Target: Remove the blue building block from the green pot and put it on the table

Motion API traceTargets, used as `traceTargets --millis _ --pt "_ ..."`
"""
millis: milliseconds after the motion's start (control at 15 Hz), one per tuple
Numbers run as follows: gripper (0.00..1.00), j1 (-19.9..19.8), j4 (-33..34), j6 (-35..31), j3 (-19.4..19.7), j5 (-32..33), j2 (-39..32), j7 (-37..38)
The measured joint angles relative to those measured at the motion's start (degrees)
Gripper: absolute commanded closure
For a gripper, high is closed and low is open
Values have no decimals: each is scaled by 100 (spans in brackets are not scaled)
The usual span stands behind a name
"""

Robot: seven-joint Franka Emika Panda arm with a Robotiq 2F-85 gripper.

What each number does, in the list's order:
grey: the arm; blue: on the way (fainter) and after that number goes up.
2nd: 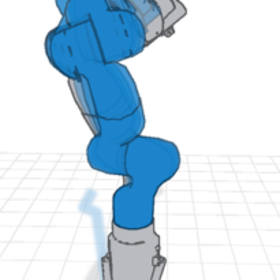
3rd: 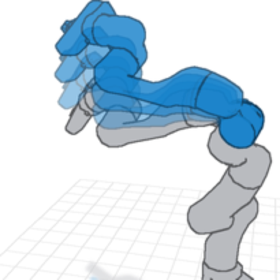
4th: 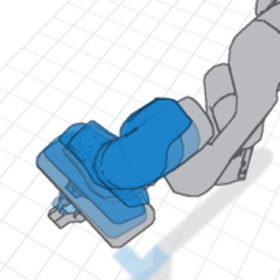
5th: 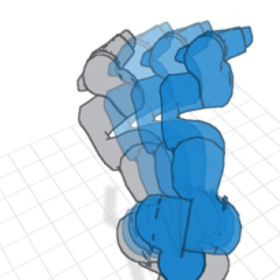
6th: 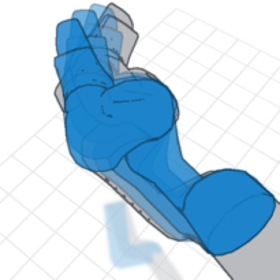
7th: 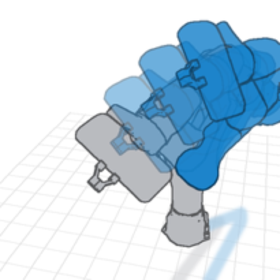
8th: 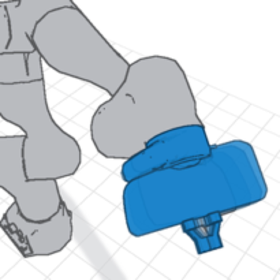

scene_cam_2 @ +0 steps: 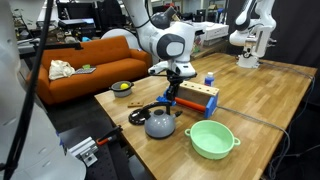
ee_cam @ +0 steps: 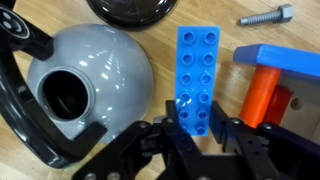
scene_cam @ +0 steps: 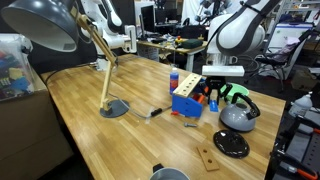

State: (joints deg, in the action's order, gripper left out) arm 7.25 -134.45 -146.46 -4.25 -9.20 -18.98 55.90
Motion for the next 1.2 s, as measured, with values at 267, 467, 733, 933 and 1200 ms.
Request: traceTargets --millis 267,467,733,933,1200 --pt "90 0 60 -2 30 -145 -147 0" --pt "33 0 61 -3 40 -154 -198 0" --pt "6 5 75 -2 39 -154 -221 -63" --pt "0 4 76 -2 42 -154 -167 -167" --pt "0 -50 -119 -3 63 -314 333 -448"
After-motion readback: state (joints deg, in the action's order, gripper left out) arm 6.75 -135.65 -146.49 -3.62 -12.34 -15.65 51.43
